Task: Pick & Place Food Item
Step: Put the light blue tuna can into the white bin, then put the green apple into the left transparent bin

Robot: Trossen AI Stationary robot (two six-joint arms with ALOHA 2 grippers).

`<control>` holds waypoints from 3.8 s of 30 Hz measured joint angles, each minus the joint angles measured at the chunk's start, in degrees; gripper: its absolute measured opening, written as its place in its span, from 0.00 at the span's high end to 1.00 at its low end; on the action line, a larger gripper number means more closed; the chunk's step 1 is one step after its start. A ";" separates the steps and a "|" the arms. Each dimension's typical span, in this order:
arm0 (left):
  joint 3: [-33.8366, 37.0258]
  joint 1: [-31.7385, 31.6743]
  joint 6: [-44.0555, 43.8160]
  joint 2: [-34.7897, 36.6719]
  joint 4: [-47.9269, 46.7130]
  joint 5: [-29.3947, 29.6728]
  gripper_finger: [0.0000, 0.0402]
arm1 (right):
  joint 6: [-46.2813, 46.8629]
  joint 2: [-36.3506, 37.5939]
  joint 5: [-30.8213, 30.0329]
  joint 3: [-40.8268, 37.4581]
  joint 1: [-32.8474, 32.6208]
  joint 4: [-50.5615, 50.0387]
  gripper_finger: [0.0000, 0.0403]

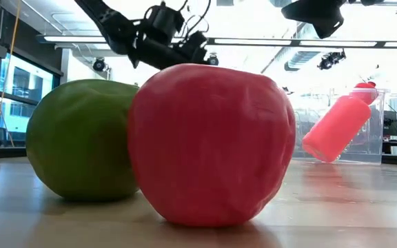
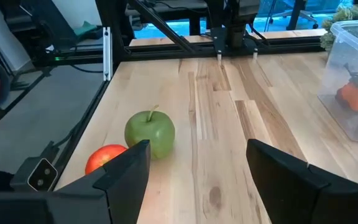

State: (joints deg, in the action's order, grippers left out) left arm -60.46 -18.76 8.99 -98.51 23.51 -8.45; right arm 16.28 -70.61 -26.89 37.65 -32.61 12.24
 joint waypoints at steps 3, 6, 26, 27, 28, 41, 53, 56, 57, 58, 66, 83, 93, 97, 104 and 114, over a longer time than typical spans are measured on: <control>-0.38 -0.91 1.28 -2.51 3.49 -1.06 0.63 | -0.20 0.00 -0.10 0.02 0.36 -0.19 0.36; -0.67 -0.81 4.23 -3.79 5.07 1.57 0.63 | -0.25 0.00 -0.13 0.02 1.06 -0.16 0.36; -1.36 -2.19 4.09 -7.35 5.71 5.95 0.63 | 0.41 0.00 0.04 0.02 1.99 0.01 0.36; -1.36 -2.27 4.11 -7.37 5.85 5.95 0.63 | 0.41 0.00 0.05 0.02 1.97 0.01 0.36; -1.36 -2.31 4.33 -7.39 5.90 5.95 0.63 | 0.41 0.00 0.04 0.02 1.98 0.01 0.36; -1.23 -2.40 6.43 -7.44 5.59 8.06 0.57 | 0.50 0.00 0.29 0.02 1.96 -0.01 0.36; -1.15 -1.85 0.79 -7.17 6.93 9.24 0.55 | 1.04 0.00 3.25 0.02 1.87 -0.03 0.36; -1.17 -0.84 1.50 -5.83 7.78 10.15 0.54 | 0.60 0.00 3.21 0.02 1.89 -0.05 0.36; -1.19 -0.32 2.51 -5.34 7.87 10.17 0.54 | 0.58 0.00 3.18 0.02 1.89 -0.04 0.36; -1.19 0.21 3.47 -4.67 7.49 10.32 0.54 | 0.57 0.00 3.17 0.02 1.89 -0.02 0.36; -1.27 8.54 9.56 5.76 -5.51 16.44 0.55 | 1.95 0.00 4.23 0.02 1.87 -1.34 0.36; -1.25 37.96 -12.49 20.34 -48.25 18.48 0.63 | -1.10 0.00 5.06 0.02 2.96 -1.30 0.36; -1.16 51.29 -23.83 17.34 -53.23 20.60 0.63 | 2.99 0.00 6.34 0.02 2.99 -1.26 0.36; -1.15 53.63 -30.89 13.53 -52.86 26.81 0.63 | 2.73 0.00 6.18 0.02 3.01 -0.95 0.36; -1.15 54.32 -32.22 6.88 -52.63 26.35 0.63 | 1.92 0.00 5.88 0.02 3.01 -0.61 0.36; -1.15 54.31 -29.32 5.99 -47.12 24.25 0.63 | 5.18 0.00 6.09 0.02 3.01 0.54 0.36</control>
State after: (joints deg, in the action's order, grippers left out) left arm -61.60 35.55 -20.33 -92.52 -23.62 15.79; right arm 21.45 -70.61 -20.81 37.67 -29.61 12.79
